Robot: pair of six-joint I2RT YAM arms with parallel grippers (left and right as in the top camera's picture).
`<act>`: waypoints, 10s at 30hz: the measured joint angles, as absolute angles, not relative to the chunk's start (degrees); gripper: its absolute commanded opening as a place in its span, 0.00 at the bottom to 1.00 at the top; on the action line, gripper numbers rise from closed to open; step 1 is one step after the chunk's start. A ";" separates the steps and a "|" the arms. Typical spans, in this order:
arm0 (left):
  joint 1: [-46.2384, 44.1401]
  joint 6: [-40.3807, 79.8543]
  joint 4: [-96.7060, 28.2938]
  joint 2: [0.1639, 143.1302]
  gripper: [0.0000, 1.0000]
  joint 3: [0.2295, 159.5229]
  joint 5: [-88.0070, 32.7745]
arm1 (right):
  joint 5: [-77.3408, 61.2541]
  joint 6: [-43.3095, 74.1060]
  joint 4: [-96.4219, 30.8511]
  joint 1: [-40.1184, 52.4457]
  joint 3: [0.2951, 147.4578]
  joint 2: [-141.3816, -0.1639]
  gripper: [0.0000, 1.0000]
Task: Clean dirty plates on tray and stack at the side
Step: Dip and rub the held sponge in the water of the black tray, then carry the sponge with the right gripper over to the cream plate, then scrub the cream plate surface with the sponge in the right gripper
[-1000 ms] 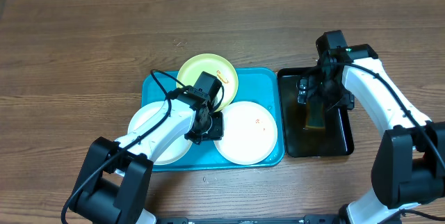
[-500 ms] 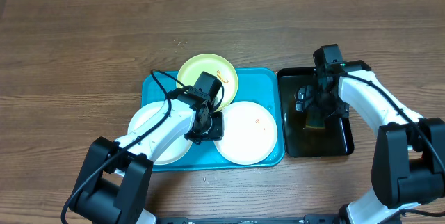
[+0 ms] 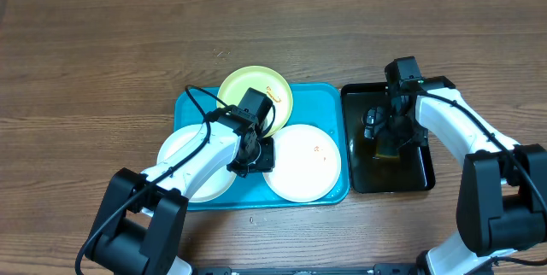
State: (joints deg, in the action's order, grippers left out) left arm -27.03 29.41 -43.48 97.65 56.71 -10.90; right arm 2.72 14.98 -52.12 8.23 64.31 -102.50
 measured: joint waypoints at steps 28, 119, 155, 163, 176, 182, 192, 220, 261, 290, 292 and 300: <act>-27.03 29.41 -43.48 97.65 0.37 56.71 -10.90 | 2.33 15.00 -46.33 8.23 59.75 -102.50 0.69; -27.03 28.80 -42.61 98.91 0.04 56.71 -10.90 | -3.20 8.95 -56.12 32.67 70.02 -97.51 0.04; -27.03 28.58 -42.76 98.91 0.04 56.71 -10.90 | 0.73 6.13 -32.62 34.92 56.21 -101.27 0.04; -27.03 28.53 -42.76 98.91 0.04 56.71 -10.90 | -10.87 -1.56 -39.44 34.92 58.33 -102.32 0.04; -27.03 28.53 -42.98 98.91 0.04 56.71 -10.87 | -25.47 -8.38 -57.95 32.60 79.37 -105.84 0.04; -27.03 28.53 -43.05 98.91 0.05 56.71 -10.87 | -26.68 -8.84 -66.04 28.60 86.32 -105.71 0.04; -27.03 28.29 -43.44 98.91 0.14 56.71 -10.87 | -25.89 -6.55 -71.35 16.47 86.41 -105.71 0.04; -27.03 28.14 -43.27 98.91 0.04 56.73 -10.90 | -50.57 4.47 -37.28 27.55 61.08 -105.60 0.04; -27.03 28.12 -43.64 98.91 0.04 56.77 -10.90 | -31.92 26.11 -36.45 32.99 60.29 -106.48 0.04; -27.03 28.08 -43.68 98.91 0.06 56.80 -10.90 | -25.54 26.24 -46.39 36.99 64.12 -106.50 0.25; -27.03 28.08 -43.68 98.91 0.06 56.80 -10.90 | -23.77 27.09 -46.44 38.09 64.12 -106.50 0.04; -27.03 28.05 -43.68 98.91 0.06 56.80 -10.90 | -20.27 27.86 -49.30 38.28 64.25 -106.50 0.04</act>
State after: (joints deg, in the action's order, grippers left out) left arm -27.03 28.05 -43.68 98.91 56.80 -10.90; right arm -20.27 27.86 -49.30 38.28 64.25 -106.50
